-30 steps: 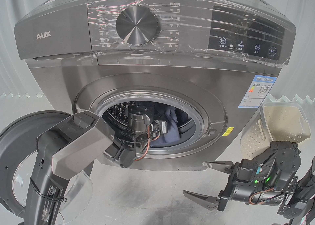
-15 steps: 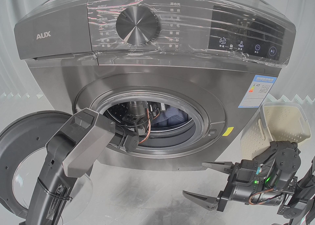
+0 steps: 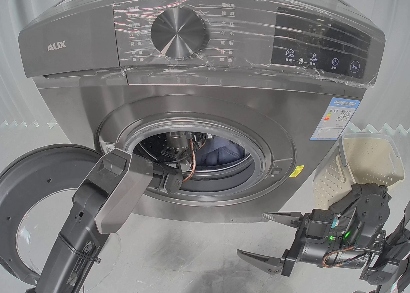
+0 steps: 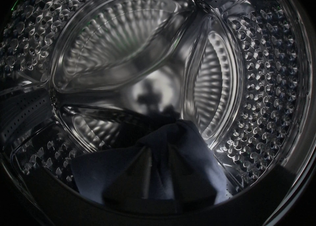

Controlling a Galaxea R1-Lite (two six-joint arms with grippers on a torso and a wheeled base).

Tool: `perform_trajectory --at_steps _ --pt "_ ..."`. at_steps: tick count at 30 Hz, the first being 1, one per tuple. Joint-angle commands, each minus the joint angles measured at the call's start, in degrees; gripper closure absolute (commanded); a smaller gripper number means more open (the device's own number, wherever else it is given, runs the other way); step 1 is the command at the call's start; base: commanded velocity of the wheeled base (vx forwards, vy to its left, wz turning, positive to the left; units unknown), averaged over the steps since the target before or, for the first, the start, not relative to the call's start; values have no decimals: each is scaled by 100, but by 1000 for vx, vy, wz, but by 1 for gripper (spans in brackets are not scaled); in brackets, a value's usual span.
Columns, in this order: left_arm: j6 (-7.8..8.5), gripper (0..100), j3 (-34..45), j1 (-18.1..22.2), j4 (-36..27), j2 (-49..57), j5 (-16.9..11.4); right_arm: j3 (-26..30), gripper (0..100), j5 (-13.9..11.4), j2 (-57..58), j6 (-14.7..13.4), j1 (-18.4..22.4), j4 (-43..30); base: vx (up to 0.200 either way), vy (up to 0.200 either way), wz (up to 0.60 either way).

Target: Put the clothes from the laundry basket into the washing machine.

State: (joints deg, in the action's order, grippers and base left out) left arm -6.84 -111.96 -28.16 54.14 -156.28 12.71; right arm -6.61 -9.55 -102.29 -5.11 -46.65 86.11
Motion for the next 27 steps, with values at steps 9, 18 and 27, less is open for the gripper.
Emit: perform_trajectory --at_steps 9,18,27 --pt "-19 0 1080 -32 0 335 3 10 0 -3 -28 1 -2 2 0 0 0" --pt "-10 0 2187 -155 -44 1030 3 28 0 -3 -28 1 -2 2 0 0 0" --pt "-10 0 4806 -568 378 2401 -85 37 0 -3 -19 -8 -2 2 0 0 0"
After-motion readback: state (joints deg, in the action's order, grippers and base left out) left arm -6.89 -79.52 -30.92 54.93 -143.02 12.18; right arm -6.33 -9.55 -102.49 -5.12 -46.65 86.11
